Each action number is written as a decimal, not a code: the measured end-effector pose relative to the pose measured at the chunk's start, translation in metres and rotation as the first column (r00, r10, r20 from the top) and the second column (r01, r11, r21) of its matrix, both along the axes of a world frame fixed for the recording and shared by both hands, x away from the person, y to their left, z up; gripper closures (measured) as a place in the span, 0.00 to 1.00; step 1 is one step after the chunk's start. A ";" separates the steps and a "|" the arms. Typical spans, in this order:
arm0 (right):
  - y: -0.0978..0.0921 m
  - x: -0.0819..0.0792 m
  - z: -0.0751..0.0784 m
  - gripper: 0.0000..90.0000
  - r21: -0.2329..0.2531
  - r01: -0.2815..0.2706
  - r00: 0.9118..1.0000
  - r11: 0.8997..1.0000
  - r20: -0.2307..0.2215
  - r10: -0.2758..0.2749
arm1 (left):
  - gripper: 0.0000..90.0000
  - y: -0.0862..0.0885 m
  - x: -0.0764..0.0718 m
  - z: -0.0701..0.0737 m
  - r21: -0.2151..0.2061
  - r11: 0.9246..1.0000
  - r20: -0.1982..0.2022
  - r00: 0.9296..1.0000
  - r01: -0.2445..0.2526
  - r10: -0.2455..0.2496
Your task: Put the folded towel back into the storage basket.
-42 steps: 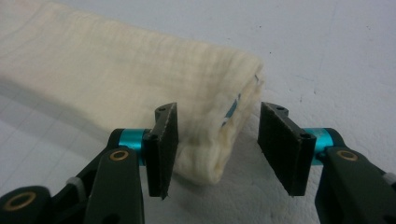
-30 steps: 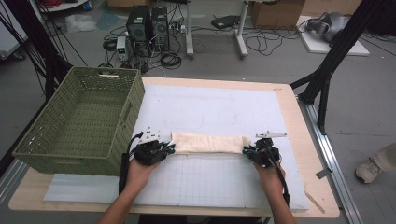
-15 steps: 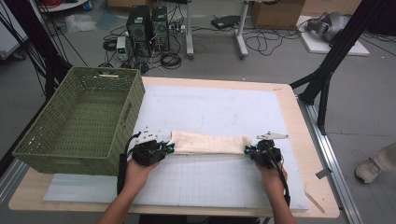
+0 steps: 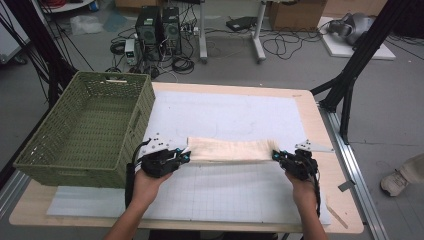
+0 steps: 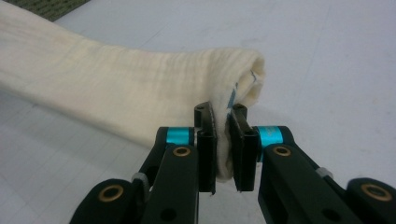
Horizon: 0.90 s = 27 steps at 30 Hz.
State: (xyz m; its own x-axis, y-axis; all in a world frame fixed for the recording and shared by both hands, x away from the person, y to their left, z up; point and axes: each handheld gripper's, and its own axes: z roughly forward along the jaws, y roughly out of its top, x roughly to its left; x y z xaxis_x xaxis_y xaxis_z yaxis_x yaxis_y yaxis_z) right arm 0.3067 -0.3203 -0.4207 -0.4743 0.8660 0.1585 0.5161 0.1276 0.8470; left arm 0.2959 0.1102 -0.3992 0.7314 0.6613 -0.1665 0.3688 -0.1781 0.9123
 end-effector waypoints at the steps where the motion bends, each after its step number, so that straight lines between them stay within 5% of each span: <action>1: -0.001 0.001 0.002 0.92 0.010 0.005 1.000 1.000 0.001 -0.005 | 0.90 -0.001 -0.001 0.003 -0.003 1.000 0.011 1.000 0.005 -0.005; 13: 0.010 0.025 0.045 0.92 -0.059 -0.025 0.998 0.998 0.064 0.029 | 0.91 0.006 -0.016 0.037 -0.043 0.999 0.124 0.992 -0.004 0.009; 27: 0.058 0.085 0.094 0.92 -0.117 -0.112 0.980 0.987 0.149 0.129 | 0.91 0.028 -0.039 0.065 -0.061 0.995 0.212 0.973 -0.083 0.094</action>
